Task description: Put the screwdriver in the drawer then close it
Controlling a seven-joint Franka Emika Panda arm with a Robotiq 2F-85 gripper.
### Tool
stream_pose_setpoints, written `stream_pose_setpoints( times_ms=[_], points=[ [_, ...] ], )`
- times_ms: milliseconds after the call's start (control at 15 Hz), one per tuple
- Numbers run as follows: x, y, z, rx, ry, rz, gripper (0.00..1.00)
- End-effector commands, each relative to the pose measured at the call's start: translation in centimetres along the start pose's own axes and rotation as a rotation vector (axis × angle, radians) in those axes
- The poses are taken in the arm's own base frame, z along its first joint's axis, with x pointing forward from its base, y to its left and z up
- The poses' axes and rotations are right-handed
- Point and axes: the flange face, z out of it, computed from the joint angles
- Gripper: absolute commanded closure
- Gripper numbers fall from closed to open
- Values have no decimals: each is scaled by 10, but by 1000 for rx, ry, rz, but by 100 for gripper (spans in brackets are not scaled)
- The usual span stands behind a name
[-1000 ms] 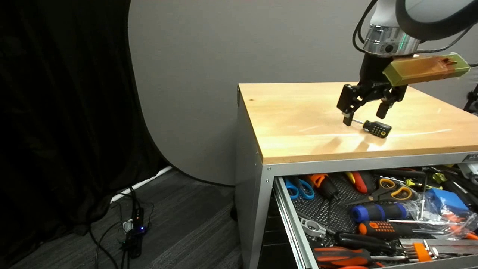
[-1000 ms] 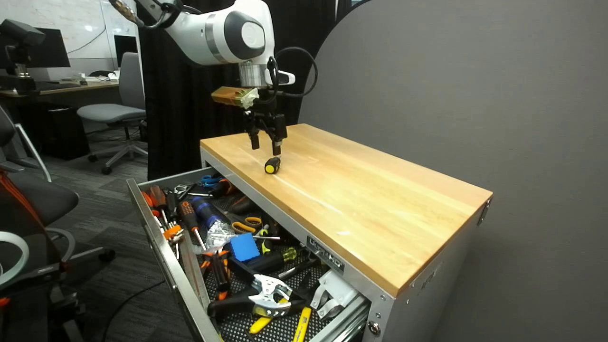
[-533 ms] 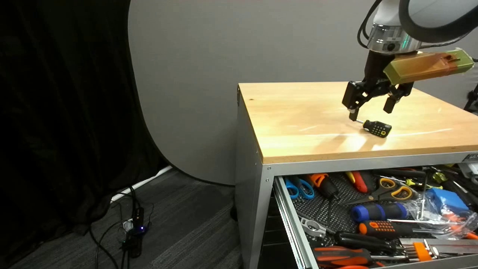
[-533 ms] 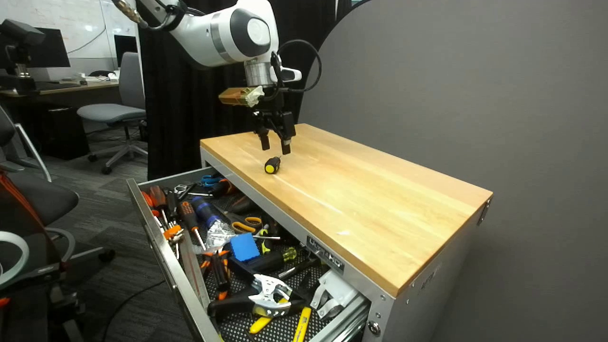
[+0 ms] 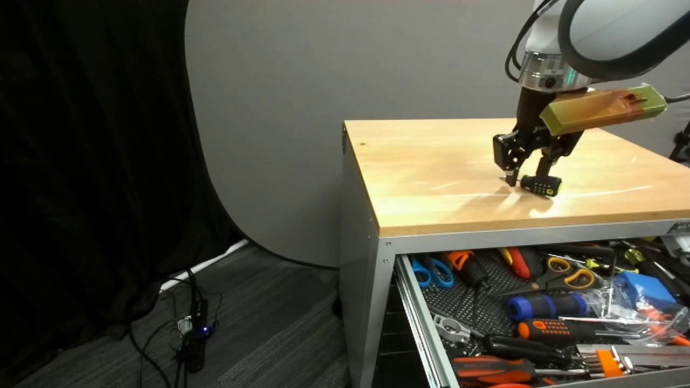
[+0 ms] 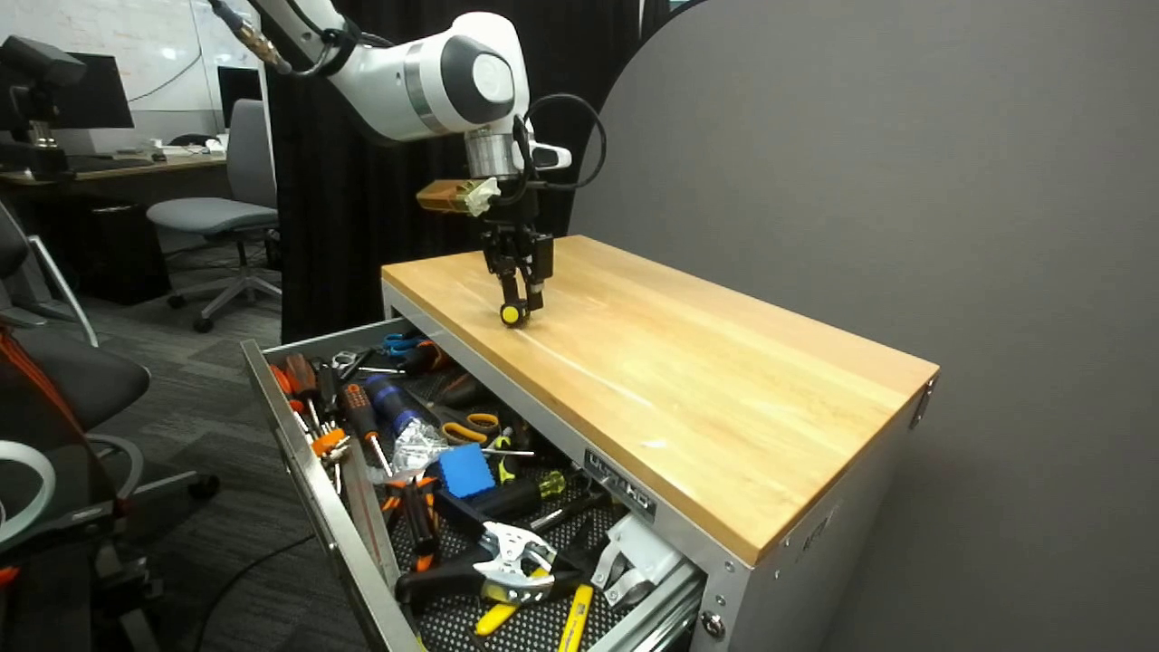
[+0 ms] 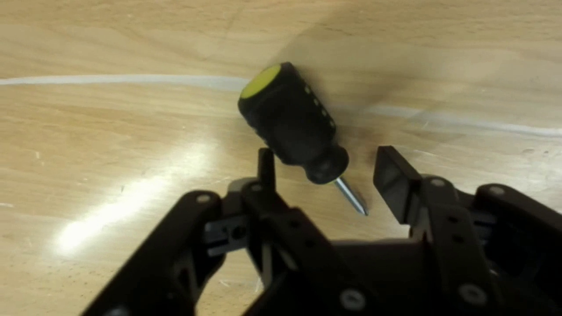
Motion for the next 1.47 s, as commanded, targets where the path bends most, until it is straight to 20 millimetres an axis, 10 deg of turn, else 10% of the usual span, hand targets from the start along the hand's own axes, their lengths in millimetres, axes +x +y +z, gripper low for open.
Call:
stream_pose_setpoints(
  times_ms=[0, 667, 1400],
  points=[
    [3, -11, 0, 8, -20, 6, 73],
    [-45, 66, -12, 59, -106, 4, 87],
    [-155, 31, 7, 46, -303, -22, 87]
  ],
)
